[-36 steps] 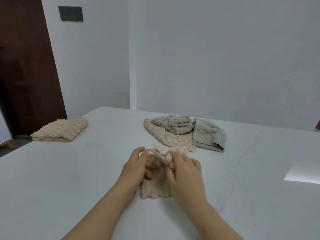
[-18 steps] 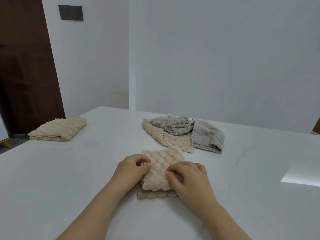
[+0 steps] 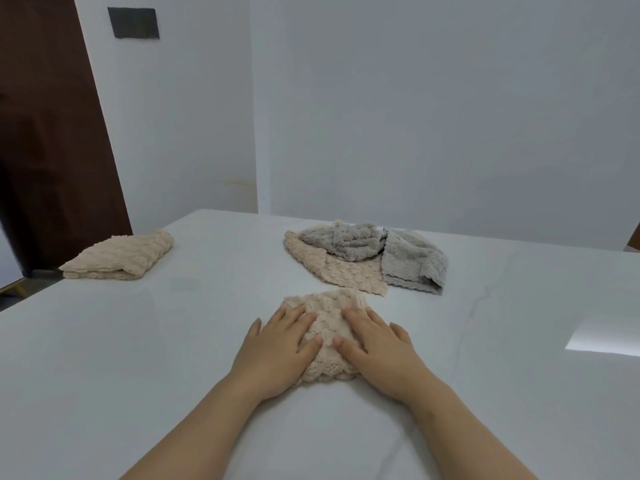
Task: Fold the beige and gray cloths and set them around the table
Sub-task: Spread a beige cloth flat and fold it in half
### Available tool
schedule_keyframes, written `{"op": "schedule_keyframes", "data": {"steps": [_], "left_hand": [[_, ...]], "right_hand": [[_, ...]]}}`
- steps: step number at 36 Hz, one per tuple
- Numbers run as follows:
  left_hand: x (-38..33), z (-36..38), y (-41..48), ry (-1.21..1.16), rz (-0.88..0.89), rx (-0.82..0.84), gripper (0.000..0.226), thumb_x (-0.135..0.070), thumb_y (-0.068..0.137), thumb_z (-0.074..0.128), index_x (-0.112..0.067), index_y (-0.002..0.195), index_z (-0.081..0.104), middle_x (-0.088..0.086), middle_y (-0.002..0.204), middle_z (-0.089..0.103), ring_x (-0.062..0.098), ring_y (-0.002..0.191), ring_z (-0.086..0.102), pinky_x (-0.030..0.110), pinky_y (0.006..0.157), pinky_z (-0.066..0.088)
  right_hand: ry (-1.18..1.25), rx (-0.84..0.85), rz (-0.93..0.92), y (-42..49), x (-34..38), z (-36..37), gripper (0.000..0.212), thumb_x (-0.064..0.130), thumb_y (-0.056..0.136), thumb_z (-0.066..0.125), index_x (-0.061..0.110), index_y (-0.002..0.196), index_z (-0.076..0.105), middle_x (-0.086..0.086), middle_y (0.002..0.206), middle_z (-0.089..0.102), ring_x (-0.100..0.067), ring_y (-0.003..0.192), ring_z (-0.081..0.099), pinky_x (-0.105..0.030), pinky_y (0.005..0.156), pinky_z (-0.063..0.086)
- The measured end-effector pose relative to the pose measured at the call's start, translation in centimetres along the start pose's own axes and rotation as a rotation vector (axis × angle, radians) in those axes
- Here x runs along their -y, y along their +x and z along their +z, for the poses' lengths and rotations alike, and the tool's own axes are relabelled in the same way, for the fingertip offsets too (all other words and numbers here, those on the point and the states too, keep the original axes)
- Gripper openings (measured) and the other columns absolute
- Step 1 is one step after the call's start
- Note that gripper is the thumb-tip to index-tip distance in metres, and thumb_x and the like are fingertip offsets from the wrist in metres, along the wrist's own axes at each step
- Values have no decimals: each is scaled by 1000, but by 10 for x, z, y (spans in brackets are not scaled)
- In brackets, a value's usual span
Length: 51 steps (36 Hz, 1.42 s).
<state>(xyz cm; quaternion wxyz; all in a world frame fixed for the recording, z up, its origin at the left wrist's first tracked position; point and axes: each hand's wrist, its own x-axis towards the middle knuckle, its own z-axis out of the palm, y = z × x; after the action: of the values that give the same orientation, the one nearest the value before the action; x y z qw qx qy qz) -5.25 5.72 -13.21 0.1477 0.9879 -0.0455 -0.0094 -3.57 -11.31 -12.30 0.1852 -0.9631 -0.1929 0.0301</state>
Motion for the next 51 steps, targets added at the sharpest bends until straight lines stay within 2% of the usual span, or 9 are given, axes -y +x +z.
{"op": "schedule_keyframes", "data": {"steps": [15,20,24,28,33,37,43,48,51], "left_hand": [[-5,-4,-3,49,-17,81,52,-46,98,20,-33,147,9,-13,157,-2,14,145,-4,45,117,2],[-12,1,-13,29,-151,-127,65,-56,92,31,-31,147,6,-1,158,3,19,144,9,40,113,13],[-17,1,-21,-35,-395,-269,92,-73,75,43,-14,143,21,5,145,34,24,134,27,38,107,23],[-18,-2,-19,7,-426,-270,78,-77,71,44,-18,122,49,3,131,45,24,125,35,35,101,28],[-11,-2,-12,-30,-381,-225,69,-72,74,45,-15,111,55,3,128,48,25,123,37,36,98,30],[-10,-4,-13,-191,-331,-298,42,-61,76,57,-21,83,43,1,101,57,26,109,46,35,85,35],[-11,-1,-14,-532,-351,-353,41,-43,82,60,-21,110,40,-8,97,55,21,99,55,36,89,42],[-9,-3,-11,-641,-368,-328,71,-35,83,61,-34,139,19,-11,96,60,21,91,58,31,78,41],[-7,-12,-4,-813,-392,-209,53,-28,86,59,-46,125,28,-11,103,62,16,88,62,30,80,48]], "right_hand": [[2,80,47,-2,1,0,58,50,96,27,27,148,14,11,157,5,-11,145,1,-39,116,-1],[79,-117,22,-12,1,4,57,47,94,37,27,146,22,10,156,14,-13,143,15,-34,115,11],[152,-339,200,-19,-2,0,52,44,91,45,20,136,37,1,140,45,-23,129,38,-34,102,30],[-7,-296,346,-18,-2,0,51,54,87,41,17,121,52,-4,123,53,-26,117,39,-36,95,30],[33,-285,305,-13,-2,3,32,48,87,43,16,91,49,-3,99,55,-23,95,40,-36,86,32],[159,-293,210,-10,-1,2,25,40,89,48,16,87,42,0,86,53,-24,87,46,-35,76,33],[448,-211,210,1,-1,-3,28,44,90,48,17,97,42,-2,82,61,-23,83,57,-38,74,44],[563,-129,273,15,0,-10,28,45,89,52,19,98,46,0,78,63,-16,72,58,-36,70,47],[653,-47,336,20,5,-24,28,43,88,55,19,100,48,1,81,64,-14,74,60,-34,70,49]]}}
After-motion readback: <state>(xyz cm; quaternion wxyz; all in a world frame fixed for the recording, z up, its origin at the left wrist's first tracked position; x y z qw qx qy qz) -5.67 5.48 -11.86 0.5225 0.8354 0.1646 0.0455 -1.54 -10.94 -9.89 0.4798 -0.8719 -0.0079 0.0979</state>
